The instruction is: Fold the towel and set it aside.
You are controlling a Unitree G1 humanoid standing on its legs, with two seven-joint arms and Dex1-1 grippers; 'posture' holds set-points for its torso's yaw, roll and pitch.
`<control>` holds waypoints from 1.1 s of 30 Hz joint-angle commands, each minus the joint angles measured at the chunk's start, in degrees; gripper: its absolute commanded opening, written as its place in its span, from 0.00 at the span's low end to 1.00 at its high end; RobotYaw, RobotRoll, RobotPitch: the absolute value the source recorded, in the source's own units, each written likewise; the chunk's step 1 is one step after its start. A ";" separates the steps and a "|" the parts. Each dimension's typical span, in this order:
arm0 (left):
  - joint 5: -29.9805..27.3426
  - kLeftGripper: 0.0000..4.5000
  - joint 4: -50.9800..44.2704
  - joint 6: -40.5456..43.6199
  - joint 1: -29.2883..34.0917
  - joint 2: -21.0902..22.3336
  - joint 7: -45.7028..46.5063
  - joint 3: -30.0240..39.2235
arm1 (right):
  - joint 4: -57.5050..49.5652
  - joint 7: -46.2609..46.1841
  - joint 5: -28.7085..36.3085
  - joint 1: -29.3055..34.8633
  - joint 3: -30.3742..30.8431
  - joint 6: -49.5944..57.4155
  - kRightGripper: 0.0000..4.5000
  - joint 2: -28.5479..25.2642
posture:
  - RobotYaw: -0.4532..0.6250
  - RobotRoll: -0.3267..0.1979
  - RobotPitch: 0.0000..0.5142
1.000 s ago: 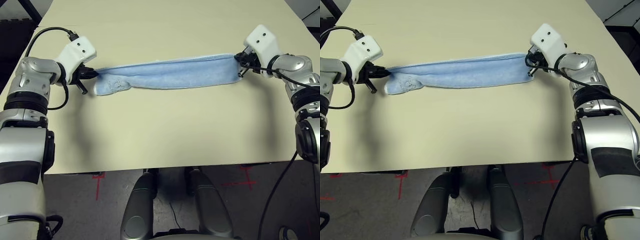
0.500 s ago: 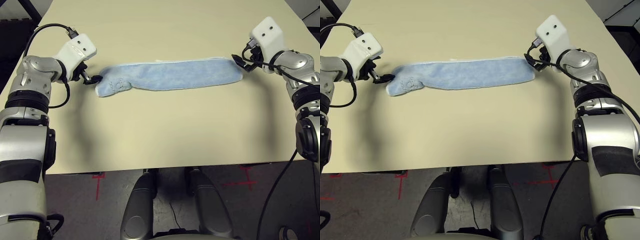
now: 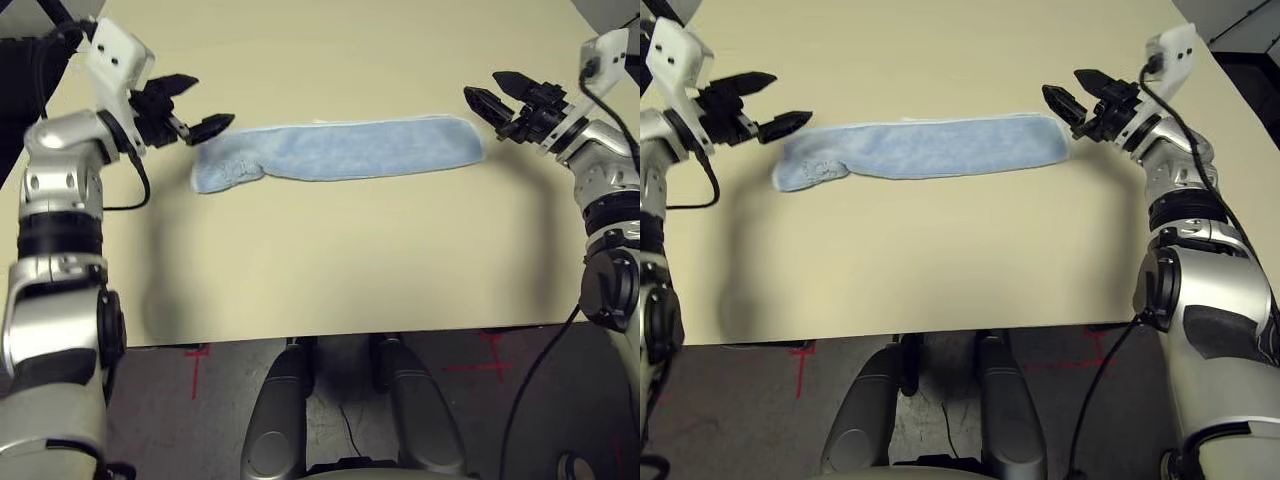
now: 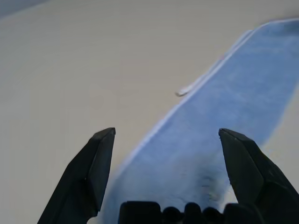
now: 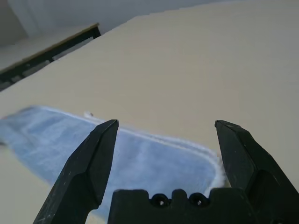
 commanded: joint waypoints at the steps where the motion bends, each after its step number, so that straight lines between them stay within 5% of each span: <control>1: -6.39 1.00 -9.52 7.02 4.41 -0.17 -0.62 1.93 | -5.95 1.49 2.02 4.06 -0.07 5.34 0.99 -0.75 | 0.46 0.62 0.56; 11: -8.79 1.00 -14.75 5.00 8.94 -0.13 -6.37 -2.40 | -14.60 -0.18 3.26 9.98 0.77 12.53 0.99 -0.97 | 0.45 0.62 0.56; 33: -7.60 1.00 -15.51 0.90 15.50 -1.35 -4.17 -4.67 | -39.00 -23.72 25.56 25.97 -14.88 50.65 0.99 3.07 | 0.43 0.62 0.57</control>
